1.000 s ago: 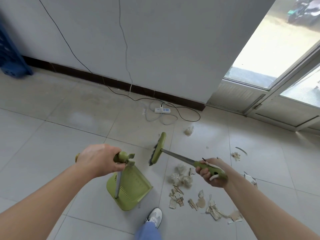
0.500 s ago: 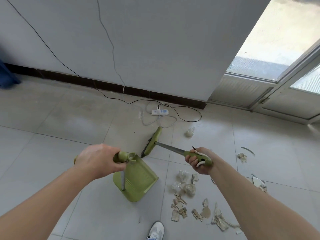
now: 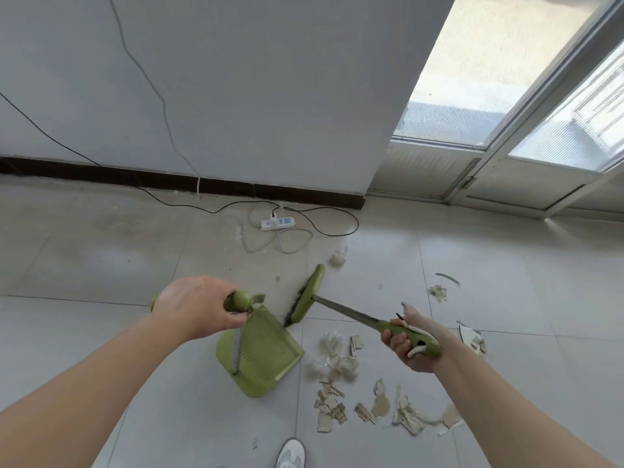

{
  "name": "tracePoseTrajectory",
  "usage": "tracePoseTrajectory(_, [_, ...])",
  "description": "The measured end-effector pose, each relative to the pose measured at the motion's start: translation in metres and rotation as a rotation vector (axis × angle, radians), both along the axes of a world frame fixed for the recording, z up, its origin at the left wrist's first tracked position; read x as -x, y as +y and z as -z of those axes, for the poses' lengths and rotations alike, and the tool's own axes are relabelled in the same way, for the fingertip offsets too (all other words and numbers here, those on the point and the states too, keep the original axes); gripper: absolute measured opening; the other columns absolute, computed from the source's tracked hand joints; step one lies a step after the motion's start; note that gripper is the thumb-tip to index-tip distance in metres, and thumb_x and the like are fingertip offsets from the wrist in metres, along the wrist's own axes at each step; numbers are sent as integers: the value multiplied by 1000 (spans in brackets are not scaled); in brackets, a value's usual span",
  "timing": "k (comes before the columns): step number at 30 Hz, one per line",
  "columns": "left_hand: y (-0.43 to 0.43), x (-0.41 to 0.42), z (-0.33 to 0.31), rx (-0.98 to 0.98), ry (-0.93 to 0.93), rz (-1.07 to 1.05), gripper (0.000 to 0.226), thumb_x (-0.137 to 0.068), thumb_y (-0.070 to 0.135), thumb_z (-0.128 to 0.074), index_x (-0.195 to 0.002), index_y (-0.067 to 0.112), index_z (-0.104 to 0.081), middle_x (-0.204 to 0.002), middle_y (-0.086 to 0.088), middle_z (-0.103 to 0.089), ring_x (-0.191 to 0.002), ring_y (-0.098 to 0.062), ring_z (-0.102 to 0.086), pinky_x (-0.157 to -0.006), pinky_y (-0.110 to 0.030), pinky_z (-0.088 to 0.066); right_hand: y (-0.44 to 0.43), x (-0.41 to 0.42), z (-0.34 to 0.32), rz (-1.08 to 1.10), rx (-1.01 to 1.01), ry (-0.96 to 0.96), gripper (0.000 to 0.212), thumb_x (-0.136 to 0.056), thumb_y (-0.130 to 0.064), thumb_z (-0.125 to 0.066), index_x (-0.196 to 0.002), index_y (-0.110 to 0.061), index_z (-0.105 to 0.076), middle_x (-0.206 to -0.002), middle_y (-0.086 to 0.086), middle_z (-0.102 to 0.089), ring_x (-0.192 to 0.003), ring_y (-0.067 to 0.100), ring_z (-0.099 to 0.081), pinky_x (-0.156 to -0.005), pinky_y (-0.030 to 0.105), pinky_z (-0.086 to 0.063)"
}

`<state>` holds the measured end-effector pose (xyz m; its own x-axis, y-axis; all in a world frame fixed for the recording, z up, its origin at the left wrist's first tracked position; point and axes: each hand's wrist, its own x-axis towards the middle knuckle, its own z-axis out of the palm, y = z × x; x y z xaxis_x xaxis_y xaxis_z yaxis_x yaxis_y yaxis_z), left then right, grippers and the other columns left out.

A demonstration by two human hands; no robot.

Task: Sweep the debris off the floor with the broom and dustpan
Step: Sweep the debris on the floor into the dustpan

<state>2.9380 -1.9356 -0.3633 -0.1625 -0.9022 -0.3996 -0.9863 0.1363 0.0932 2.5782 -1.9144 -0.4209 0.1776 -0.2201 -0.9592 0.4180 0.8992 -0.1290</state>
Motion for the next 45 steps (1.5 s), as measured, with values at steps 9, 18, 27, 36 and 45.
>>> tracePoseTrajectory(9, [-23, 28, 1, -39, 39, 129, 28, -80, 58, -58, -75, 31, -58, -73, 12, -59, -73, -14, -58, -55, -26, -41, 56, 41, -13, 113, -18, 51, 22, -96, -18, -40, -83, -2, -49, -63, 10, -51, -26, 13, -43, -24, 16, -36])
tracePoseTrajectory(18, [-53, 35, 1, -54, 66, 237, 28, -80, 57, -58, -77, 30, -60, -73, 11, -60, -69, -11, -56, -49, -24, -34, 103, 58, -32, 251, -61, 129, 21, -97, -18, -39, -83, -5, -48, -60, 13, -51, -24, 14, -40, -22, 17, -34])
tracePoseTrajectory(27, [-81, 36, 4, -39, 89, 330, 32, -80, 58, -59, -80, 26, -64, -74, 8, -63, -68, -12, -58, -49, -24, -36, 95, 35, -48, 253, -62, 142, 19, -98, -19, -40, -87, -6, -48, -54, 13, -52, -23, 15, -41, -22, 18, -35])
tracePoseTrajectory(36, [-118, 26, 13, -23, 93, 374, 31, -77, 60, -59, -81, 29, -66, -74, 10, -64, -71, -12, -60, -49, -25, -36, 11, -7, -55, 222, 92, 102, 14, -98, -15, -36, -95, -7, -47, -59, 10, -50, -26, 11, -41, -22, 14, -32])
tracePoseTrajectory(45, [-165, 23, 17, 8, 120, 347, 26, -77, 59, -60, -77, 33, -63, -66, 13, -55, -68, -12, -55, -51, -26, -34, -109, -45, -8, 210, 136, -25, 20, -97, -17, -32, -88, -5, -44, -57, 6, -50, -27, 10, -44, -25, 13, -34])
